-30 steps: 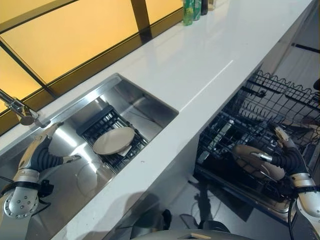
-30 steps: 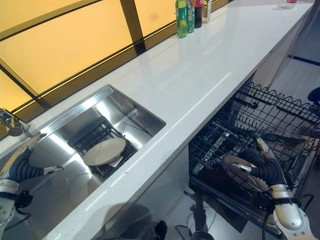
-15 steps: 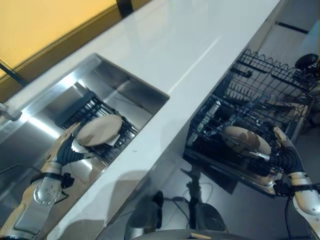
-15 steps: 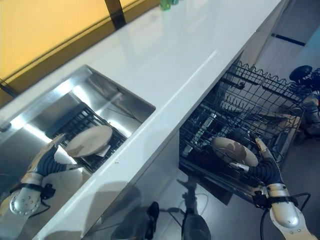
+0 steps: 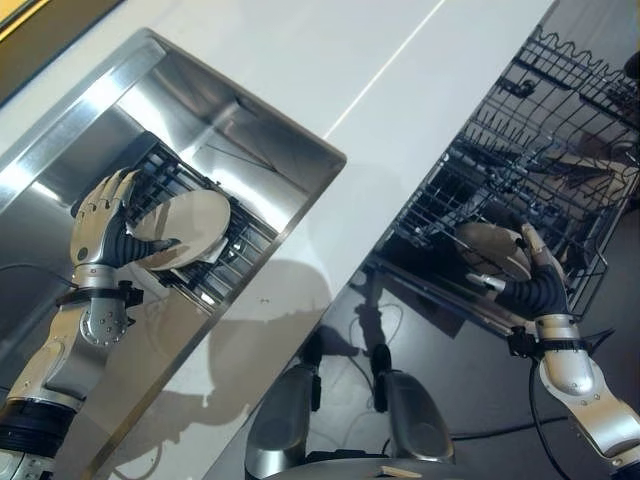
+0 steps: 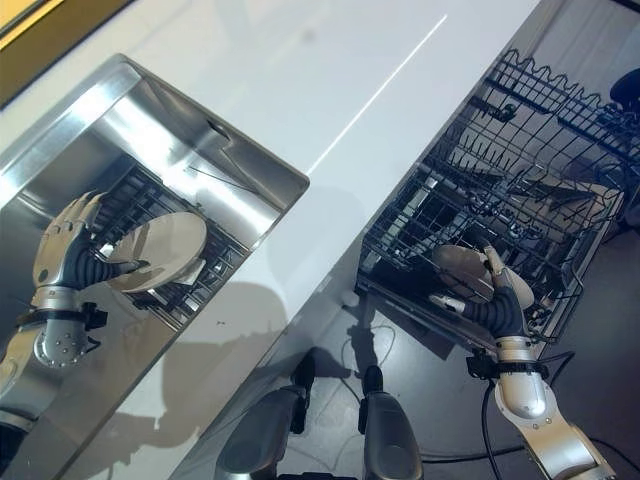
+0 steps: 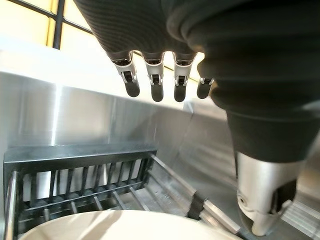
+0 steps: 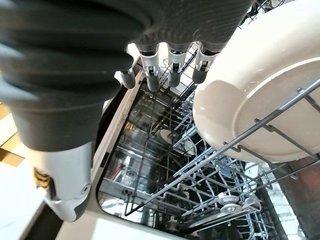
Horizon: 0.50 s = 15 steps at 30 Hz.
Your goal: Pick up plates and place into dishwasher.
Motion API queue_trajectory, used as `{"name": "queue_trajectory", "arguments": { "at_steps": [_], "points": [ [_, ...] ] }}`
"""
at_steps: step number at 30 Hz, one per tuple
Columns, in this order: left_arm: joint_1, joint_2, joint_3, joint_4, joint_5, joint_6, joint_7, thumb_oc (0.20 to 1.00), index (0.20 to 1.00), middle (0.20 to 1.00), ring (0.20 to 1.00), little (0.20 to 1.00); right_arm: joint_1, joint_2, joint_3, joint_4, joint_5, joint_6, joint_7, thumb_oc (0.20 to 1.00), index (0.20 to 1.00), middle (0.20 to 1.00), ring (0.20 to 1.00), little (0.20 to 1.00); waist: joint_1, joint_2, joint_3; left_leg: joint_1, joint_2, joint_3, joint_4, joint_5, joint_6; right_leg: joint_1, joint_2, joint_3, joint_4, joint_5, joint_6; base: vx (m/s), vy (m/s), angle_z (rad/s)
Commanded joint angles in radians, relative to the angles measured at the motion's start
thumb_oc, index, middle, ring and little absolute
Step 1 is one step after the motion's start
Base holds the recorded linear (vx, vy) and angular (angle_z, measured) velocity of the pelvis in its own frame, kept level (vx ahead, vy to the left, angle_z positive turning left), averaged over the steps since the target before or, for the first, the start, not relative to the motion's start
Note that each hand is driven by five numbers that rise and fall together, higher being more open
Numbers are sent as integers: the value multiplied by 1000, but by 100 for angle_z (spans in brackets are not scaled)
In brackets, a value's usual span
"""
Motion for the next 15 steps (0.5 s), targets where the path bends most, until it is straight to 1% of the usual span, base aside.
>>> {"name": "queue_trajectory", "arguments": {
  "at_steps": [1, 2, 4, 6, 8, 12, 14, 15],
  "points": [
    [-43, 51, -23, 41, 54, -4, -61, 1000, 1000, 1000, 1000, 1000, -43, -5, 42, -15, -47, -54, -50, 1000, 1000, 1000, 1000, 1000, 1, -23, -32, -97, -37, -7, 2, 68, -43, -45, -25, 17, -74, 120, 164, -84, -34, -11],
    [-47, 50, -33, 49, 56, -7, -88, 1000, 1000, 1000, 1000, 1000, -49, -2, 46, -13, -50, -54, -56, 1000, 1000, 1000, 1000, 1000, 2, -26, -30, -101, -36, -5, 1, 68, -42, -47, -24, 19, -78, 121, 165, -75, -41, -8],
    [-44, 53, -46, 57, 60, -29, -183, 1000, 1000, 1000, 1000, 1000, -60, 3, 50, -17, -56, -51, -63, 1000, 1000, 1000, 1000, 1000, 3, -32, -24, -108, -32, -2, -4, 66, -41, -49, -21, 23, -90, 123, 167, -73, -38, -6],
    [-33, 52, -53, 47, 38, -31, -249, 1000, 1000, 1000, 1000, 1000, -65, 7, 47, -22, -58, -50, -67, 1000, 1000, 1000, 1000, 1000, 5, -35, -19, -111, -28, 1, -12, 68, -39, -47, -19, 28, -105, 127, 169, -63, -25, -7],
    [-20, 55, -47, 30, 4, -18, -298, 1000, 1000, 1000, 1000, 1000, -63, 7, 41, -29, -57, -51, -64, 1000, 1000, 1000, 1000, 1000, 8, -36, -17, -109, -26, 4, -19, 68, -38, -41, -19, 32, -118, 129, 170, -45, -14, -7],
    [-12, 71, -28, 9, -18, 17, -301, 1000, 1000, 1000, 1000, 1000, -66, 15, 36, -37, -65, -39, -60, 1000, 1000, 1000, 1000, 1000, 13, -33, -22, -104, -27, 5, -27, 70, -37, -26, -21, 32, -136, 129, 169, -8, -1, -1],
    [-8, 76, -7, -4, -37, 54, -255, 1000, 1000, 1000, 1000, 1000, -73, 25, 41, -38, -74, -23, -62, 1000, 1000, 1000, 1000, 1000, 17, -31, -26, -95, -27, 2, -32, 69, -38, -13, -24, 29, -145, 128, 168, 0, 0, 0],
    [-12, 87, 31, -19, -71, 76, -215, 1000, 1000, 1000, 1000, 1000, -76, 37, 47, -45, -82, -2, -64, 1000, 1000, 1000, 1000, 1000, 23, -29, -31, -84, -25, -1, -34, 64, -37, 2, -29, 24, -150, 124, 167, 41, -4, 3]
  ]
}}
